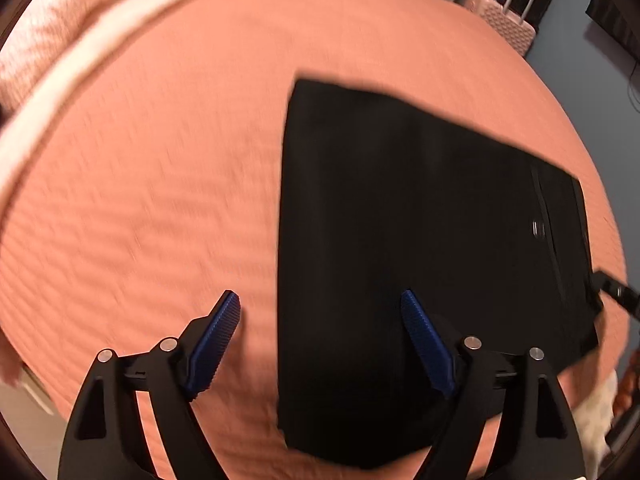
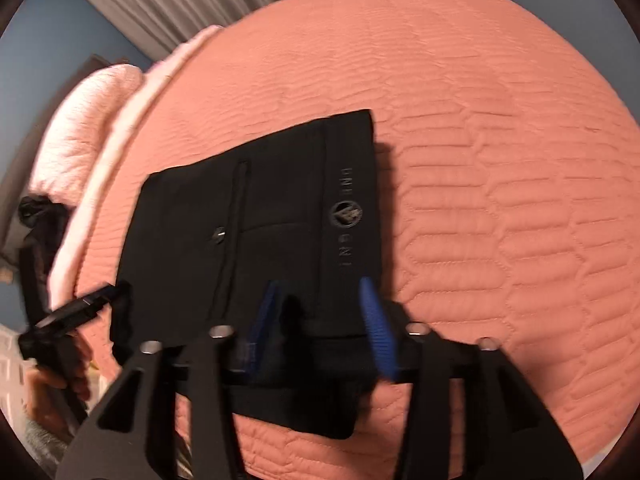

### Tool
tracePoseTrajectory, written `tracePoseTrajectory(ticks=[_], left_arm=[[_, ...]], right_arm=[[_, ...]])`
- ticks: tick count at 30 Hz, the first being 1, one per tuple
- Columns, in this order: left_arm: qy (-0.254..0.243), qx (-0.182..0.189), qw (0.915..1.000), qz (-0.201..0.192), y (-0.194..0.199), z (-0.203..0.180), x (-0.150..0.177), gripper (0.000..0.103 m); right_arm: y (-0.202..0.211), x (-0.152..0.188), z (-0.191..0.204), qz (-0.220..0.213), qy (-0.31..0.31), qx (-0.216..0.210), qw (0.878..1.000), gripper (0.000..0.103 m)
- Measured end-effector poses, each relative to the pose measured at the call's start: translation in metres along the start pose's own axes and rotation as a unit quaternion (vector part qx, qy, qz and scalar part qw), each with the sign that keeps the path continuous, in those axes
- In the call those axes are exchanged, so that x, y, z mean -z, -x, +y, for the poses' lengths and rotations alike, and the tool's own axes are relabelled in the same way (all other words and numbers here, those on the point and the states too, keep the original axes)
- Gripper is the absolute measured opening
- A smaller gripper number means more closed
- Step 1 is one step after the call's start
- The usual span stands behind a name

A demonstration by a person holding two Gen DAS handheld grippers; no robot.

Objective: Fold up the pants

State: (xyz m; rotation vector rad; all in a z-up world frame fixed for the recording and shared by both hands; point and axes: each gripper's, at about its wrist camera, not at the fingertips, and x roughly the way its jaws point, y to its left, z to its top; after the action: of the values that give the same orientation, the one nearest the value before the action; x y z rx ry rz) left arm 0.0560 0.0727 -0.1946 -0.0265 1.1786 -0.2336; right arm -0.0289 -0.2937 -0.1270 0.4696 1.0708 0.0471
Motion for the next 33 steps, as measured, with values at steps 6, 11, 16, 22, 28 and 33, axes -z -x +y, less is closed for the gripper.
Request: tracePoseTrajectory(ticks=[6,11,16,22,28,33], left_arm=[[0.02,0.054,0.9983,0.004,0.003,0.009,0.018,0.086],[-0.018,0.056,0.9983,0.0,-0.007,-0.002,0.021,0.089],[-0.012,0.074,0.9972,-0.005,-0.01,0.003,0.021,0.081],[-0.014,0.057,0.9978,-0.03,0.01,-0.003,0.012,0.018],[-0.048,0.063,0.9913,-0.105,0.059,-0.025,-0.045,0.015],[-0.054,0.063,0.982,-0.17,0.085,-0.028,-0.139,0.016]], right_arm=[[-0.004,-0.001,0.023,-0.017,-0.011,0.029,0.999,0.075],[-0.04,0.013,0.016,0.048,-0.036,-0.071,0.996,0.075],[-0.048,0.013,0.002,0.022,-0.07,-0.13,0.989,0.076],[-0.051,-0.002,0.024,0.022,-0.045,-0.094,0.994,0.025],[-0.019,-0.058,0.068,-0.037,0.019,-0.083,0.996,0.024],[-0.022,-0.158,0.094,-0.092,0.057,-0.093,0.99,0.024]])
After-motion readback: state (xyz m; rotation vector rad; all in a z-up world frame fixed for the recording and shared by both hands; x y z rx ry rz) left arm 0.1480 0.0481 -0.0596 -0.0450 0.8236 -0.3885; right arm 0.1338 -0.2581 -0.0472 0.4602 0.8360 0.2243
